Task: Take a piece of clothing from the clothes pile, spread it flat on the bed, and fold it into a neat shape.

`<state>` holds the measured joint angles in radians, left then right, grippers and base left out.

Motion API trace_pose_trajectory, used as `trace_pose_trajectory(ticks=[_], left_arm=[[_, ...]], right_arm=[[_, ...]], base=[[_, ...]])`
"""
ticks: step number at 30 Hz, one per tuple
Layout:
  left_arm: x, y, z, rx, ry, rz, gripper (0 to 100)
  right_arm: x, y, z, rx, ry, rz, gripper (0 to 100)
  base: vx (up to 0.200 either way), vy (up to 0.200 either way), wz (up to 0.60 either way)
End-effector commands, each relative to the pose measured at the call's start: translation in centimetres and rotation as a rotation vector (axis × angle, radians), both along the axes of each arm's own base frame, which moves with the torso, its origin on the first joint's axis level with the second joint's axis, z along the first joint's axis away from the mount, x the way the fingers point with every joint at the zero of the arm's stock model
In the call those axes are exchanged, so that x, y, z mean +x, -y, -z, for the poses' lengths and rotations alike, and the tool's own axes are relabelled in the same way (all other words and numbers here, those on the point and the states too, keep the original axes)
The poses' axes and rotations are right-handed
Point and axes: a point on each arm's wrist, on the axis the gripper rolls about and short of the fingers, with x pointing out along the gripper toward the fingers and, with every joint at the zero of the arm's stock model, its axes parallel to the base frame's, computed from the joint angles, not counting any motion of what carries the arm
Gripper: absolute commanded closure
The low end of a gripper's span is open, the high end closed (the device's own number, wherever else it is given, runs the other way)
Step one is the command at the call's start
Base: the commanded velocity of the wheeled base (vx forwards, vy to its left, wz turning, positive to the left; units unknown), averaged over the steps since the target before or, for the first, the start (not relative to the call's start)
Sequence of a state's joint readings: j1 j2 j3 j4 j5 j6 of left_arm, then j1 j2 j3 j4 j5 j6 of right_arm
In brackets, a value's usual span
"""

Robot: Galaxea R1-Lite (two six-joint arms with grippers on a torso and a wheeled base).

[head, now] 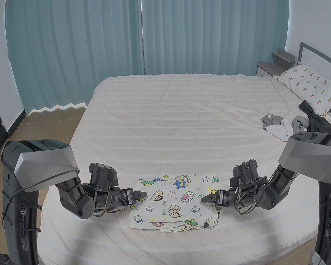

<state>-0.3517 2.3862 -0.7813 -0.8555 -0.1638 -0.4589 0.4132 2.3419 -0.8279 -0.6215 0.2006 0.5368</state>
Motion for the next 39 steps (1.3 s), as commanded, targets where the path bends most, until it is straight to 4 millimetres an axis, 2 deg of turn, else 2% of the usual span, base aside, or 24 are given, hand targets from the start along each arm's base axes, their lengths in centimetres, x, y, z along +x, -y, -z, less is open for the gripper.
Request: trace_pose_trajectory(ticks=[1,11,19,25,30,35,39], left_arm=[[0.2,0.9,1.2,0.022,-0.019,0.019,0],[-0.1,1.9,1.1,0.024,-0.016,0.049,0],[-0.1,2.0,1.1,0.024,-0.016,0.051,0],[0.0,2.0,1.1,0.022,-0.015,0.05,0],[0.0,2.1,1.1,0.021,-0.012,0.051,0],[-0.3,2.9,1.1,0.02,-0.009,0.076,0],[-0.3,3.1,1.0,0.02,-0.008,0.078,0]], right_arm=[[1.0,-1.0,-0.3,0.005,0.012,-0.017,0],[2.1,-2.1,-0.7,-0.041,-0.058,-0.034,0],[2.3,-1.4,-0.6,-0.092,-0.072,0.006,0],[2.5,-2.0,0.1,-0.092,-0.073,-0.054,0],[2.8,-2.3,-0.1,-0.087,-0.074,-0.066,0],[2.8,-3.8,0.0,-0.081,-0.067,-0.097,0],[3.2,-4.2,-0.3,-0.084,-0.096,-0.087,0]], base=[[0.0,0.0,0.0],[0.0,0.0,0.0],[0.0,0.0,0.0],[0.0,0.0,0.0],[0.0,0.0,0.0],[0.0,0.0,0.0],[0.0,0.0,0.0]])
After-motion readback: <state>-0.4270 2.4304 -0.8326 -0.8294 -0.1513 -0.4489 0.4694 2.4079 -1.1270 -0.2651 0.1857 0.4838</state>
